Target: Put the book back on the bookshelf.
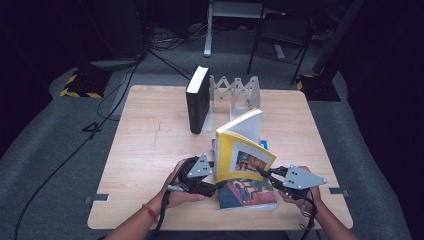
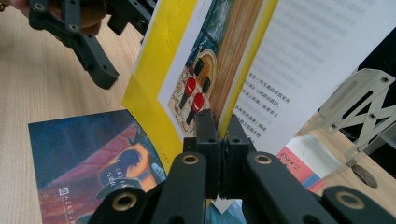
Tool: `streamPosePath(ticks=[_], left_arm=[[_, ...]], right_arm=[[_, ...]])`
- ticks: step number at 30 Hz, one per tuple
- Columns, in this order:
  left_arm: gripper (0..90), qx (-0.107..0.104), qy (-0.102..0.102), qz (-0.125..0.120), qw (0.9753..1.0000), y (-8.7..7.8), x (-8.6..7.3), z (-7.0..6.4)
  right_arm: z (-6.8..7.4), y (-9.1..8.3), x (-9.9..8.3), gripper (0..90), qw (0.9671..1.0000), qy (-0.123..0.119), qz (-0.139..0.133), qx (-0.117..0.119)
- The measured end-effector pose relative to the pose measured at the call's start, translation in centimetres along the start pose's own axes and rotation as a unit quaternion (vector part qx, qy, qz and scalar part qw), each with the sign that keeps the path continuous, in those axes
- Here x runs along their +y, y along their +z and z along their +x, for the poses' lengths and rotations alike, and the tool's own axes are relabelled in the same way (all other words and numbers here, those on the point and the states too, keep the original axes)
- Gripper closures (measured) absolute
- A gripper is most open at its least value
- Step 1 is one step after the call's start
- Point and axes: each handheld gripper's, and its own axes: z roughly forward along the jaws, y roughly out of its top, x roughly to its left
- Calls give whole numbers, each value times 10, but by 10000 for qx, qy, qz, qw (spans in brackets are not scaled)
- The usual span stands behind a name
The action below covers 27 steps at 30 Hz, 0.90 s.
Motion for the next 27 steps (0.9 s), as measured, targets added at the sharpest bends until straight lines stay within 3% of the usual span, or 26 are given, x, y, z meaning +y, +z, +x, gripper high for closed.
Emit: streamPosePath(ticks=[4,7,13,17,22,25,26,27], left_arm=[[370,73,-23,-356,9993,-1,17,5],[421,70,-106,-755,9971,-8,32,12],[486,151,-40,-1139,9934,-19,56,19],[509,166,113,-1186,9927,-22,64,19],[640,114,206,-1235,9921,-24,68,16],[711,157,325,-1202,9921,-25,71,12],[722,158,348,-1172,9924,-25,73,11],[723,158,348,-1172,9924,-25,73,11]], right_arm=[[0,-1,-1,885,10000,9,-4,2],[-1,-1,-1,883,10000,43,-20,25],[-1,0,-2,869,10000,85,-4,-21],[-2,0,-3,850,9999,108,34,-90],[-8,1,-9,798,9992,236,191,-272],[-13,3,-11,751,9979,361,276,-467],[-15,3,-12,680,9970,432,279,-585],[-17,5,-12,672,9961,515,310,-643]])
